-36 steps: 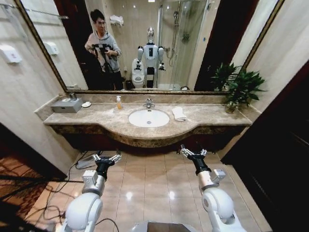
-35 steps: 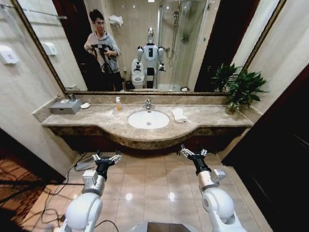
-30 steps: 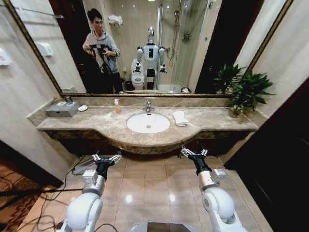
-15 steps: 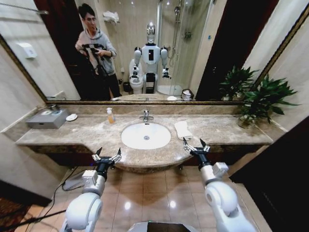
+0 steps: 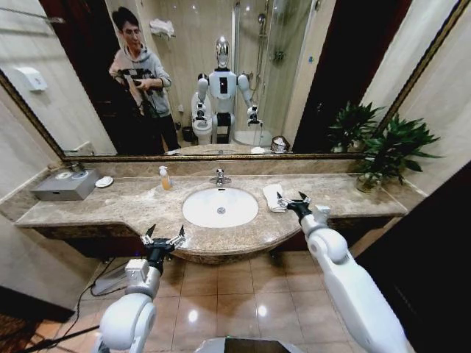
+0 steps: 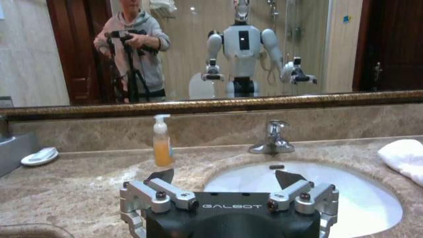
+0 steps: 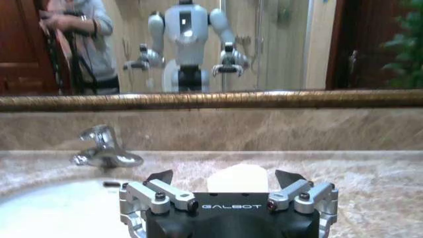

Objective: Pick up the towel from the sink counter and wipe the mirror surface.

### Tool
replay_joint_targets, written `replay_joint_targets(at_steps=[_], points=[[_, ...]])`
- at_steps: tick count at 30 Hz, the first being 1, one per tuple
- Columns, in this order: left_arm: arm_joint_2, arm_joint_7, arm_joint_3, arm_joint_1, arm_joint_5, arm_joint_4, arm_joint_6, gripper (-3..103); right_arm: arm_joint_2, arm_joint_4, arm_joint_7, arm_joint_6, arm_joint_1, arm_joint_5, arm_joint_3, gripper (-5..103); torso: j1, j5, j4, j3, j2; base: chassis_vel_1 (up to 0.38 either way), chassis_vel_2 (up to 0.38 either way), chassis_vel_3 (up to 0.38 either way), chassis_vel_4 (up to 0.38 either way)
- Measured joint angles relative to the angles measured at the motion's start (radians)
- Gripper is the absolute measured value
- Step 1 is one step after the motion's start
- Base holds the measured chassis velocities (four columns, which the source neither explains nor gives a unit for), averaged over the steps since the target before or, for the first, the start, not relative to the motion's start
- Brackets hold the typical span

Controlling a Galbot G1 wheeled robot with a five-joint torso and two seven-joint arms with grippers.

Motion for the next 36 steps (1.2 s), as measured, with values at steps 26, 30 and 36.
replay_joint_targets(at_steps=[26,30,36], points=[[0.0,0.0,0.0,0.0,0.0,0.0,0.0,100,0.031,0.067,-0.071,0.1,-0.074,-0.052,0.019,100,0.0,-0.0003,-0.0003,0.0,0.0,-0.039,0.037,0.051,-0.042],[0.0,0.0,0.0,0.0,0.0,0.0,0.0,100,0.025,0.048,-0.054,0.101,-0.073,-0.045,0.016,100,0.0,-0.0003,0.0002,0.0,0.0,-0.165,0.151,0.191,-0.189],[0.0,0.0,0.0,0.0,0.0,0.0,0.0,100,0.025,0.025,-0.014,0.074,-0.078,-0.029,0.009,100,0.001,-0.0004,0.0,0.0,0.0,-0.104,0.107,0.104,-0.084]])
